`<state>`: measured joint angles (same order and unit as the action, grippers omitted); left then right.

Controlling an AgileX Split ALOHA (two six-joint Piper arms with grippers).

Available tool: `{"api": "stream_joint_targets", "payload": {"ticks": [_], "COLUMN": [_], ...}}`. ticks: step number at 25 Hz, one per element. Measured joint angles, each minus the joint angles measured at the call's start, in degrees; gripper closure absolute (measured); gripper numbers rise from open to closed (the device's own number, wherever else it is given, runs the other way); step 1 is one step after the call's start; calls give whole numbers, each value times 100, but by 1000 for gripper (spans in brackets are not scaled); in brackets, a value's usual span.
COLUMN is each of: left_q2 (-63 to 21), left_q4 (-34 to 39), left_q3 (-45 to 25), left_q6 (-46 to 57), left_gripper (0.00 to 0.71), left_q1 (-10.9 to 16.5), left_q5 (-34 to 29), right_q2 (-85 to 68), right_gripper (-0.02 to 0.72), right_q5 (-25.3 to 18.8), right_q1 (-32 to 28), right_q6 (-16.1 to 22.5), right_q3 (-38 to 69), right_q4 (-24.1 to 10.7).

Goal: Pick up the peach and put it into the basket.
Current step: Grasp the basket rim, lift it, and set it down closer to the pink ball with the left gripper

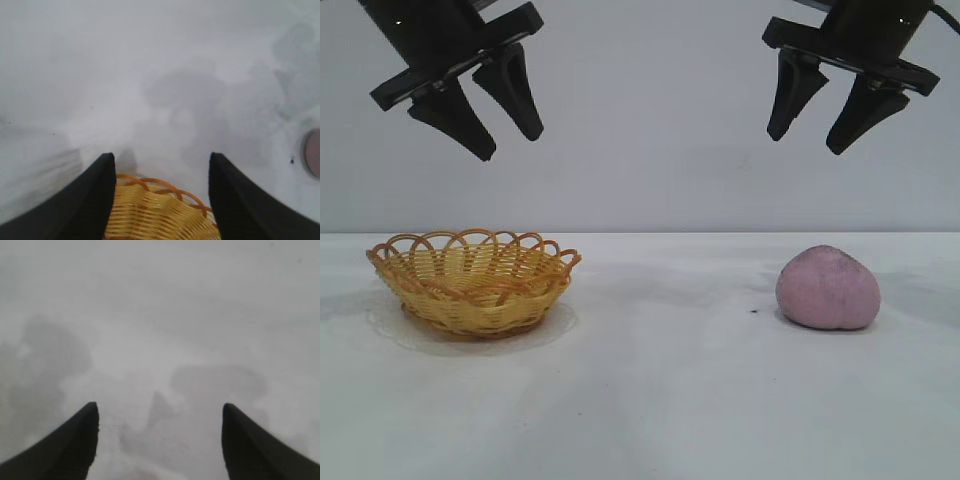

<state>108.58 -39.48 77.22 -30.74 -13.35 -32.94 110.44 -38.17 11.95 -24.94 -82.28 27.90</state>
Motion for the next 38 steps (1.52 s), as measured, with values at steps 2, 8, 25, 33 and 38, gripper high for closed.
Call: {"api": "stream_joint_targets", "payload": {"ticks": [2, 8, 25, 33, 38], "left_q2": [0, 0, 0, 15, 359], "left_q4": [0, 0, 1041, 2078, 2670], "left_q3": [0, 0, 9, 104, 743], "left_q6": [0, 0, 0, 14, 86], "left_gripper": [343, 343, 343, 343, 343], "left_q1": [0, 0, 0, 0, 0], "left_q5": [0, 0, -711, -1092, -1727], "right_q2": [0, 0, 0, 0, 0], "right_gripper": [265, 265, 265, 265, 265], "right_q5": [0, 0, -21, -71, -71], "right_q1": [0, 0, 0, 0, 0], "right_q6": [0, 0, 0, 0, 0], "right_q3": [0, 0, 0, 0, 0], "right_q4": [0, 0, -11, -11, -11]}}
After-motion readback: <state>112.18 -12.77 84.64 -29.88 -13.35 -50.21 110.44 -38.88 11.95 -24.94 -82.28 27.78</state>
